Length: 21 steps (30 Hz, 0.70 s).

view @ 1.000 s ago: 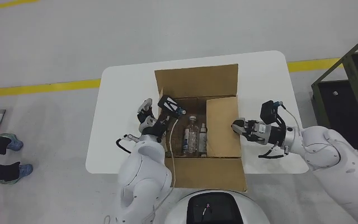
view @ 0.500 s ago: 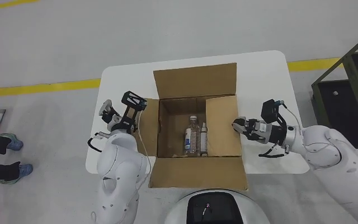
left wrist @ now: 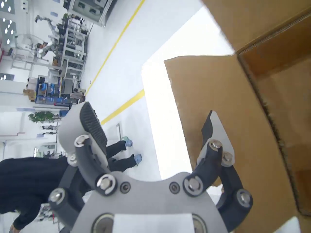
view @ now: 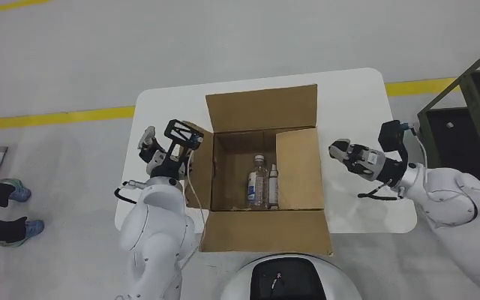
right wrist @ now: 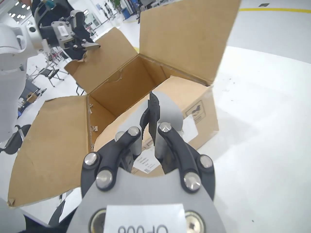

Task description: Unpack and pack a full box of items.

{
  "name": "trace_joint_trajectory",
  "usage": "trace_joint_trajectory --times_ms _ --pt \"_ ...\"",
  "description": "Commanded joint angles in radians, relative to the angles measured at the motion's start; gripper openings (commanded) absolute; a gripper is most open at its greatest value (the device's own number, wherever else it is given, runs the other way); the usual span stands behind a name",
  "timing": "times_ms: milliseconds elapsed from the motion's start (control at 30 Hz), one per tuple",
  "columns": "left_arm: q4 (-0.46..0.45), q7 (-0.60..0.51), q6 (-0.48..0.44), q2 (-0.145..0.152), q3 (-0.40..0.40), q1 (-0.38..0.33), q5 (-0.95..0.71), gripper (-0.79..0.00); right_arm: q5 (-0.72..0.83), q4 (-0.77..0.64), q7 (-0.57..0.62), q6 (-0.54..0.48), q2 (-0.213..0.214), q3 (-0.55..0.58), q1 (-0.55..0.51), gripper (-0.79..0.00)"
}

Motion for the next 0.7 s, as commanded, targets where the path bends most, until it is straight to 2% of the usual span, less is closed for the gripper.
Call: trace_joint_trajectory --times_ms 0,167,267,433,667 --pt "-0.037 -0.005 -0.014 -0.004 0.030 -0.005 -0.036 0.000 0.002 0.006 -0.005 0.007 0.003 0.027 -0.017 -0.785" --pt "-0.082 -0.018 -0.040 -0.017 0.125 0.008 -0.227 0.000 0.013 0.030 -0.012 0.011 0.007 0.065 -0.055 -0.785" --pt "-0.083 -0.018 -0.085 -0.018 0.185 0.007 -0.244 0.000 0.007 0.029 -0.012 0.005 0.008 0.072 -0.074 -0.785" --pt "-0.041 -0.015 -0.068 -0.031 0.250 0.014 -0.453 0.000 0.002 0.023 -0.011 0.003 0.007 0.066 -0.100 -0.785" --pt "0.066 -0.100 -0.039 -0.043 0.280 -0.011 -0.805 0.000 -0.018 0.024 -0.013 -0.002 0.005 0.050 -0.113 -0.785"
